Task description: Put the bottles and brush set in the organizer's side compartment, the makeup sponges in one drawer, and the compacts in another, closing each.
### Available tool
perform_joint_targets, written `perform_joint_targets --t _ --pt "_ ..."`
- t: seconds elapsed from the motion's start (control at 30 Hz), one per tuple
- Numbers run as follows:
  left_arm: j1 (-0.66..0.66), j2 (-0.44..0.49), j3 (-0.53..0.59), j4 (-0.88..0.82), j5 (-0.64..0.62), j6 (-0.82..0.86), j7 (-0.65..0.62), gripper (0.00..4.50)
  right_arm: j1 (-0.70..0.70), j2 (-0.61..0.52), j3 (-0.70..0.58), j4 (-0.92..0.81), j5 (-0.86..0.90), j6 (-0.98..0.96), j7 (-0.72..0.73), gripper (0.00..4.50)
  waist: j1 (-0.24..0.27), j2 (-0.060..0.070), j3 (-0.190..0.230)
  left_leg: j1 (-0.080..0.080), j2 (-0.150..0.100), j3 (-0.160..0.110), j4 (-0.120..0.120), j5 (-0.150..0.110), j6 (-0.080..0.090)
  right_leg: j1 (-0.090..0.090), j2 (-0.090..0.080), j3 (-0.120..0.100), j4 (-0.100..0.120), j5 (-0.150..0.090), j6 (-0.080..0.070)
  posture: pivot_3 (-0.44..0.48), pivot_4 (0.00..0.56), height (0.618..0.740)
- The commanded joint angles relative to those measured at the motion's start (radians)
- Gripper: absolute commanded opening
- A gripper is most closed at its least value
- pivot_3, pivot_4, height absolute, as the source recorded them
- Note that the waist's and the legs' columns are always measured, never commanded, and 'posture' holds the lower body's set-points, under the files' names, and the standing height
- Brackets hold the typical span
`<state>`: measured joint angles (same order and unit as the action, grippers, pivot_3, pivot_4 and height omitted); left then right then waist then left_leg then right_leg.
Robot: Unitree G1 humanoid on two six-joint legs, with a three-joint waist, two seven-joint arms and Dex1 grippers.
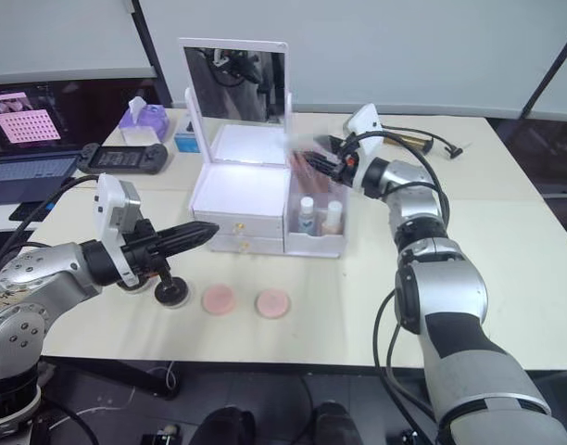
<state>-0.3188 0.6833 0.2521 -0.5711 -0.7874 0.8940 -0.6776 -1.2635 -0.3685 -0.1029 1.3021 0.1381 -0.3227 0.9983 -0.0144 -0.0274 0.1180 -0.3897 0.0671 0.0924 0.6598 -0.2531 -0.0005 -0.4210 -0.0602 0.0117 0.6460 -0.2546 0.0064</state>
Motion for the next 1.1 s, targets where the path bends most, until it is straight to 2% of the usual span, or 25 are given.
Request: perform_joint_targets --t 0.03,0.13,0.3,0.43,0.53,0.7,0.77,0.87,1.1 --pt "-0.024 0.012 -0.004 -0.001 -0.008 -0.024 0.002 0.0 -0.01 -0.019 -0.03 -0.021 0.002 -0.021 0.008 3.41 0.0 0.0 0.0 0.0 0.0 0.0 0.0 0.0 0.0 0.0 0.0 0.0 0.0 0.0 0.0 0.0 0.15 0.706" --pt "-0.031 0.012 -0.015 0.012 -0.002 -0.035 -0.006 0.0 -0.014 -0.037 -0.041 -0.04 0.013 -0.013 0.048 4.43 0.001 0.0 0.0 0.0 0.0 0.0 0.0 0.0 0.0 0.0 0.0 0.0 0.0 0.0 0.0 0.0 0.15 0.706" --pt "-0.039 0.037 -0.013 0.045 0.006 -0.057 -0.029 0.0 -0.039 -0.085 -0.097 -0.132 0.09 0.066 0.165 4.47 0.0 0.001 0.001 0.0 0.0 0.001 0.0 0.0 0.0 0.0 0.0 0.0 0.0 0.0 0.0 0.0 0.15 0.706" --pt "-0.04 0.06 -0.008 0.066 0.005 -0.073 -0.045 0.0 -0.022 -0.137 -0.107 -0.324 0.17 0.29 0.277 4.47 0.001 0.004 0.002 0.0 0.0 0.0 0.0 0.0 0.0 0.0 0.0 0.0 0.0 0.0 0.0 0.0 0.15 0.706" --pt "-0.048 0.071 -0.017 0.083 0.014 -0.09 -0.062 0.0 0.081 -0.239 0.007 -0.637 0.163 0.559 0.385 4.47 0.005 0.005 0.003 0.0 0.0 -0.002 0.0 0.0 0.001 0.0 0.0 0.0 0.0 0.0 0.0 0.0 0.15 0.706" --pt "-0.074 0.068 -0.038 0.112 0.027 -0.118 -0.072 0.0 0.171 -0.362 0.128 -1.042 0.201 0.88 0.42 4.47 0.005 0.005 0.003 0.0 -0.001 -0.002 0.0 -0.001 0.002 0.0 -0.001 0.0 0.0 0.0 0.0 0.0 0.15 0.706" --pt "-0.078 0.065 -0.052 0.121 0.039 -0.128 -0.075 0.0 0.187 -0.402 0.184 -1.165 0.207 0.981 0.439 3.9 0.002 0.008 0.004 0.0 0.0 -0.002 0.0 -0.001 0.002 -0.001 0.0 0.0 0.0 0.0 0.0 0.0 0.15 0.706" --pt "-0.076 0.055 -0.067 0.123 0.046 -0.138 -0.075 0.0 0.215 -0.42 0.25 -1.228 0.171 1.01 0.421 2.89 0.001 0.008 0.004 0.001 0.0 -0.002 0.0 -0.001 0.002 -0.001 0.001 0.001 0.0 0.0 -0.001 0.0 0.15 0.706" --pt "-0.083 0.046 -0.094 0.116 0.059 -0.145 -0.062 0.0 0.241 -0.344 0.335 -1.128 0.068 0.903 0.318 0.51 0.006 0.007 0.005 0.0 -0.001 0.001 0.0 -0.001 0.002 -0.001 0.0 0.0 0.0 0.0 0.0 0.0 0.15 0.706"
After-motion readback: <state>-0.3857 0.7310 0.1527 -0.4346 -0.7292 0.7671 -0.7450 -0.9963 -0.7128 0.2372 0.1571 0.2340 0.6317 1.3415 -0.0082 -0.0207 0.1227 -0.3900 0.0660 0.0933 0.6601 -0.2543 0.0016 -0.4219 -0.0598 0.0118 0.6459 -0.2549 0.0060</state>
